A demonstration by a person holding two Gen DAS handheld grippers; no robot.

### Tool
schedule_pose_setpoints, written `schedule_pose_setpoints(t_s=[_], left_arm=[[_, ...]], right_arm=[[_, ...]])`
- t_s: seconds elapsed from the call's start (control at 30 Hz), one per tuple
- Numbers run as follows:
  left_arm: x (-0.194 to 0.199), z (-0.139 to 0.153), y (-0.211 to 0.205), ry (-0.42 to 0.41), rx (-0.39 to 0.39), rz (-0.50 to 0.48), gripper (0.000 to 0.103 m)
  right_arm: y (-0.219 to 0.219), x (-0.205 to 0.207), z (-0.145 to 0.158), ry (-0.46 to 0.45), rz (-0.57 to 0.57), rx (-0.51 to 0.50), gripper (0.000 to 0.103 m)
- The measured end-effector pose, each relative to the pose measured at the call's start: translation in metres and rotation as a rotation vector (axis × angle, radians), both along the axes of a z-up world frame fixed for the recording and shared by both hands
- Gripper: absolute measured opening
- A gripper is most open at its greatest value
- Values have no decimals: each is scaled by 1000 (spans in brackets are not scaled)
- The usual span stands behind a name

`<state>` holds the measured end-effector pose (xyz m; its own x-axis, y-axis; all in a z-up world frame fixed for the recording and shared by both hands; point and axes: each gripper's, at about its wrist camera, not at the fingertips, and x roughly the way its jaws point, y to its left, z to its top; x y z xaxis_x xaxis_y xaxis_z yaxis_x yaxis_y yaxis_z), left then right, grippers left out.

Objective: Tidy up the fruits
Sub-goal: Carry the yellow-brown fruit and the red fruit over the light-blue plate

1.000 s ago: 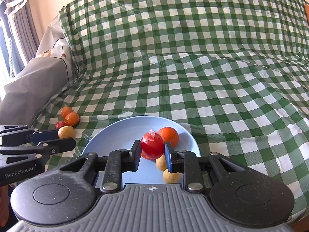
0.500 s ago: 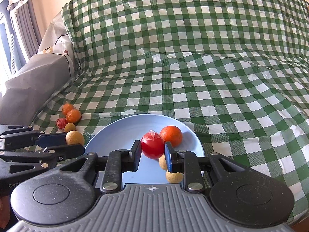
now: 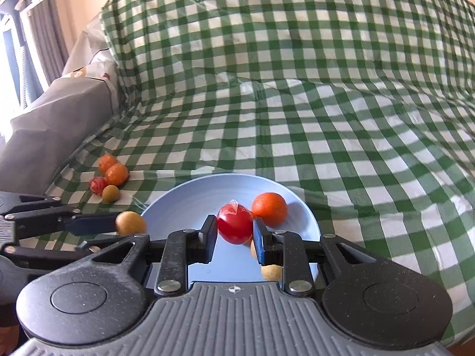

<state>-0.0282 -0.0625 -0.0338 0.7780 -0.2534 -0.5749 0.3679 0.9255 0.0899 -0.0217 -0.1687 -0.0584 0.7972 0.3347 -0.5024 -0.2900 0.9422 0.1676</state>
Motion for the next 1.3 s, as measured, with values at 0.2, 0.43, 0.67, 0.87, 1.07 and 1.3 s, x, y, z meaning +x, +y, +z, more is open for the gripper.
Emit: schedule_pose_setpoints(t_s=[0.2,0.43,0.67,0.87,1.07,1.3], left_arm=[[0,-1,0,-1,-3,-2,29],[1,-2,-2,-3,1,-6,29],[1,-2,-3,-7,1,-5,29],[0,-3,-3,-8,3,-5,29],[0,-3,-4,-9,5,-7,29],[0,-3,-6,-12,7,-7,29]], right_arm=[[-3,4,-2,15,-9,10,27],[-2,2,-2,11,-3,7,27],[-2,2,-2,13,-3,7,27],[-1,2,-3,14,-3,7,27],[-1,1,-4,15,-1,7,27],[-1,1,-4,15,1,6,27]])
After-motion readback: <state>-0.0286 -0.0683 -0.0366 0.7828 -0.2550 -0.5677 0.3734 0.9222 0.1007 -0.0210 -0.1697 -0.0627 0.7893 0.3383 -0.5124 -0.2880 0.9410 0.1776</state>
